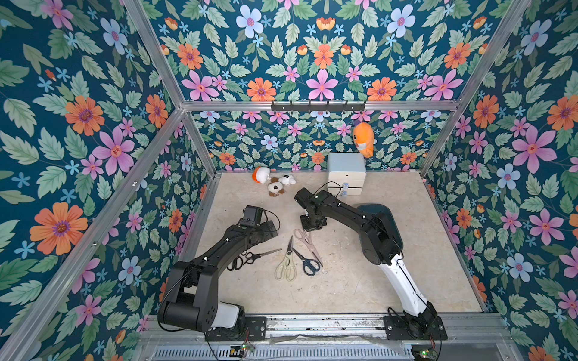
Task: Put the scissors into the storage box
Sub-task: Pick up the scissors from the center of the board.
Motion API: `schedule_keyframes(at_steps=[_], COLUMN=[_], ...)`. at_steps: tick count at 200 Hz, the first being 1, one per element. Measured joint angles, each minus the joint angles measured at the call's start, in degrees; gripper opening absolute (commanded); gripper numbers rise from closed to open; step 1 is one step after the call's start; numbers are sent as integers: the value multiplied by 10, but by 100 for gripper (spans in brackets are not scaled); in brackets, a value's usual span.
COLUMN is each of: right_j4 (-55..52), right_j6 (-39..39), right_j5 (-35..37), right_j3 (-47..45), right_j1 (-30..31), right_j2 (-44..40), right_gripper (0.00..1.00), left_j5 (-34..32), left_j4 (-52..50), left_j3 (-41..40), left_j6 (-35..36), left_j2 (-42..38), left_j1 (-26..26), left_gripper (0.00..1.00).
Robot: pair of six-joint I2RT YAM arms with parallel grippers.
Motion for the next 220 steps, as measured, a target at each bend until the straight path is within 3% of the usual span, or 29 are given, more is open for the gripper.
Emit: schedule_keyframes(at_steps=[92, 145, 220], right_j4=[-13, -7, -3], right_j6=[2, 7, -17], right_j5=[14, 14, 31], right_j3=[20, 11, 8], right_j1=[2, 2, 2], right_j2=[23, 26, 6], right_gripper=[13, 0, 0], left_j5=[-4, -7, -6], left_j4=[0, 0, 1], left_j3=[-3, -3, -2], left_j6=[-8, -8, -8], left_j2=[-7, -9, 0], left_j1=[0, 0, 0], left_gripper=[99, 99, 99])
